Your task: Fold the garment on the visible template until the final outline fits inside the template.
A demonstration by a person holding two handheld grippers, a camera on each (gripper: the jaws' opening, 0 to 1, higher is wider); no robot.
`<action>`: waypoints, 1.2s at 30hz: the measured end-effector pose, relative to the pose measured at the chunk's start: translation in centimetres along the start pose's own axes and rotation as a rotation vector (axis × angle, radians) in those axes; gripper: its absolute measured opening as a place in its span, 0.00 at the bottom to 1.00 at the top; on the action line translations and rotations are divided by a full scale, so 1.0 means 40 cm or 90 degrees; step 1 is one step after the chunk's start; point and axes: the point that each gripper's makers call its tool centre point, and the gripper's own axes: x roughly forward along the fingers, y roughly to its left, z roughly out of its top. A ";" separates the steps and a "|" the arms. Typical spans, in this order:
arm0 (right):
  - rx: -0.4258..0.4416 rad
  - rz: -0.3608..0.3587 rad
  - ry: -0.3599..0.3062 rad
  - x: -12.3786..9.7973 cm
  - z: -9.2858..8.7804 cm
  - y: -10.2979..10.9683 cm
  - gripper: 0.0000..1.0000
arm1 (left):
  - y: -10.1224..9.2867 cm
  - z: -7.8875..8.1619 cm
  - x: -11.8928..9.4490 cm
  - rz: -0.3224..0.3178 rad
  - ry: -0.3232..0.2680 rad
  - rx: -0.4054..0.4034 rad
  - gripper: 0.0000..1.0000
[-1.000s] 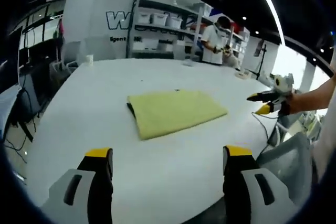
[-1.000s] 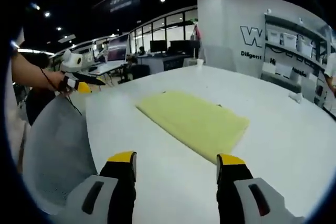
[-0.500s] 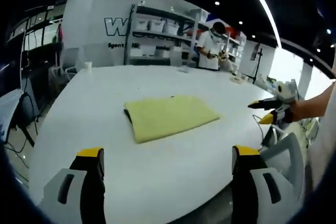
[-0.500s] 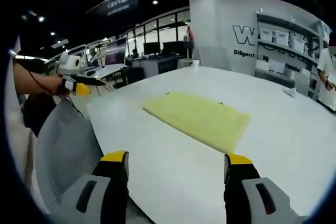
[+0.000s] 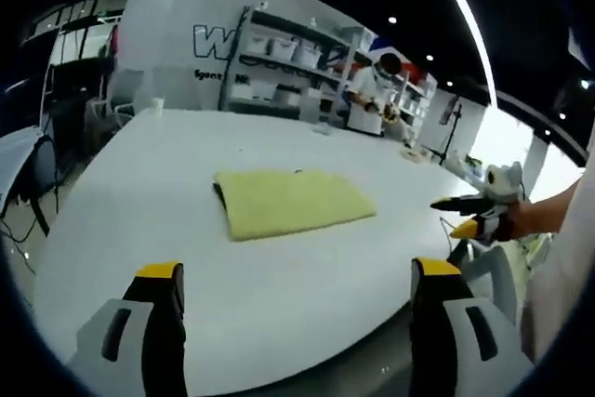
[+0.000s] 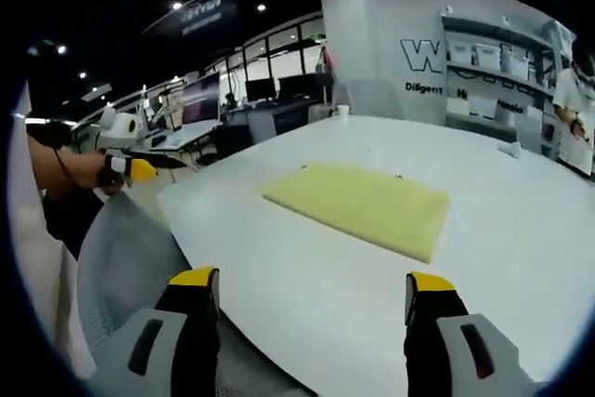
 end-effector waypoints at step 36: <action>0.054 -0.026 -0.009 -0.007 0.014 -0.037 0.86 | -0.029 -0.021 0.070 -0.001 0.025 -0.041 0.99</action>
